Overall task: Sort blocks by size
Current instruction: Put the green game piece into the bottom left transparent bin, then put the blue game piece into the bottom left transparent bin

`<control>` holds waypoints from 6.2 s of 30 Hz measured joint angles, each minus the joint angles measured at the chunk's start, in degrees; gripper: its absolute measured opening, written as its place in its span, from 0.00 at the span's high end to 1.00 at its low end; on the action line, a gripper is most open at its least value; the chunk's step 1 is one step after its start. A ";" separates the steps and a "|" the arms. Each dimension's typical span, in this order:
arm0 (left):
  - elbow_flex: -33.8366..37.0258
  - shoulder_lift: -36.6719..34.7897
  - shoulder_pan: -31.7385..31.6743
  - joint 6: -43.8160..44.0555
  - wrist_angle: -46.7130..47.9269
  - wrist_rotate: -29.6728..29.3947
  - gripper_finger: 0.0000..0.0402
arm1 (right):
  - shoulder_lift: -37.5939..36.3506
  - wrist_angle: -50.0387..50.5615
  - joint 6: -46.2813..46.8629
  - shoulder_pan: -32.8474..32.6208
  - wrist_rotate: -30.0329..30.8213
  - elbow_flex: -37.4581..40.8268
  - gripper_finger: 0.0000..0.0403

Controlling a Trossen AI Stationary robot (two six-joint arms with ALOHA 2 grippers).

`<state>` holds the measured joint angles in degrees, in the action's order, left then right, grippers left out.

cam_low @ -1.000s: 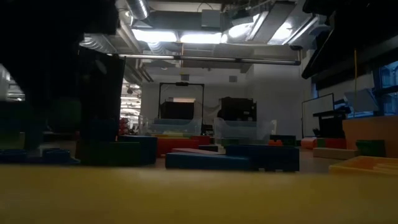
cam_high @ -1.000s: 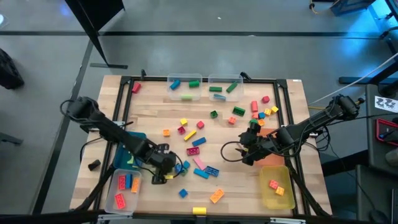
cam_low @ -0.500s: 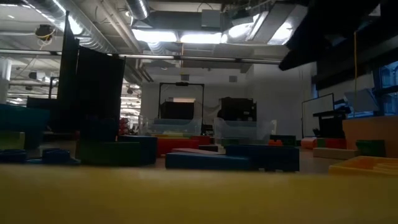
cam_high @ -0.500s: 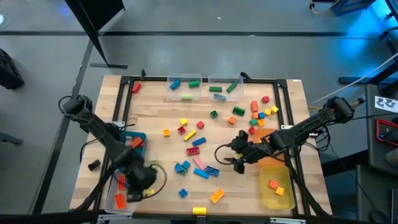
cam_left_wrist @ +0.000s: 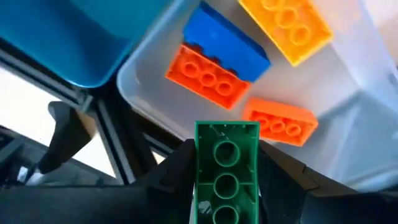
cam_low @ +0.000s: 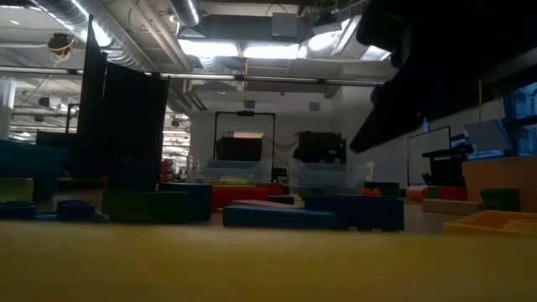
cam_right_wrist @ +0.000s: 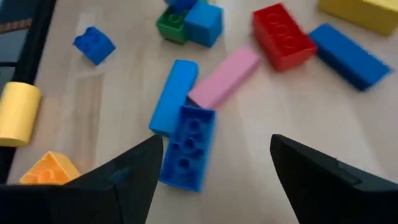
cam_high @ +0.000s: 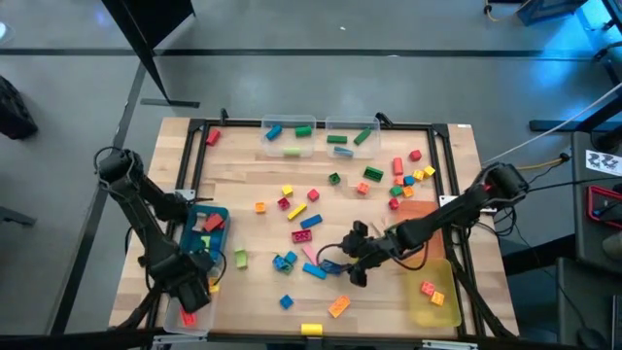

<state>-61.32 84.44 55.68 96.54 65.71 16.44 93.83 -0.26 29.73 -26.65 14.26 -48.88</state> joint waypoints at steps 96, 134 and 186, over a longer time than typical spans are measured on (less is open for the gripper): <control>-2.32 0.33 -29.88 -71.37 -39.47 -45.02 0.42 | 15.90 -3.90 13.62 -7.10 15.79 -4.76 0.41; -2.25 12.77 -26.01 -125.55 -55.73 -39.56 0.42 | 11.40 -30.83 8.88 -1.02 5.12 -4.74 0.61; -2.03 0.24 3.86 -18.81 -4.95 -5.99 0.73 | 11.44 -23.44 8.70 -1.05 4.18 -4.70 0.49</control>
<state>-63.35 84.68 59.54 77.73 60.76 10.46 105.27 -23.70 38.44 -27.70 18.44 -53.58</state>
